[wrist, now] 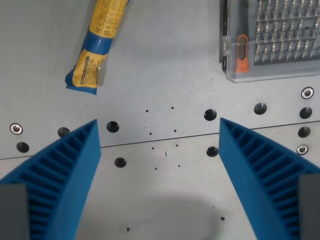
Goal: Move above the blue bag
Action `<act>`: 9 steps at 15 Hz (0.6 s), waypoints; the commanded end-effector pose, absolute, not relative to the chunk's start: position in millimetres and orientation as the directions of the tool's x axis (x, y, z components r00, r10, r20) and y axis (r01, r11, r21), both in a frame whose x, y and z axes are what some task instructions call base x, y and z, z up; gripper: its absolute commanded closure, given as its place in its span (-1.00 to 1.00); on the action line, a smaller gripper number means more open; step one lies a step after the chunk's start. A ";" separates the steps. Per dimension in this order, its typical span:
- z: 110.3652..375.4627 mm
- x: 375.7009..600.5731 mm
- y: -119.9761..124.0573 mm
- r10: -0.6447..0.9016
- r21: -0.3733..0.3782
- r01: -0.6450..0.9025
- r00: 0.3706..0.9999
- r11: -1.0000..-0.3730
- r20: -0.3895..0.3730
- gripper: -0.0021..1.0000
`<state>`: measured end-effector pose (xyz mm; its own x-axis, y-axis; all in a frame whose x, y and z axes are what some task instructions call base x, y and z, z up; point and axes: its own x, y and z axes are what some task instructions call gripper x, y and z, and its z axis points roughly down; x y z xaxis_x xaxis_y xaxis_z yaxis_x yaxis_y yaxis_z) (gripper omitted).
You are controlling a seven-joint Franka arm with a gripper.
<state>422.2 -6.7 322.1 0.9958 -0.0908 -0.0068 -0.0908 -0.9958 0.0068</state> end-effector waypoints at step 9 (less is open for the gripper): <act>321.5 422.9 -5.9 -0.117 0.007 -0.117 0.993 -0.993 -0.001 -1.00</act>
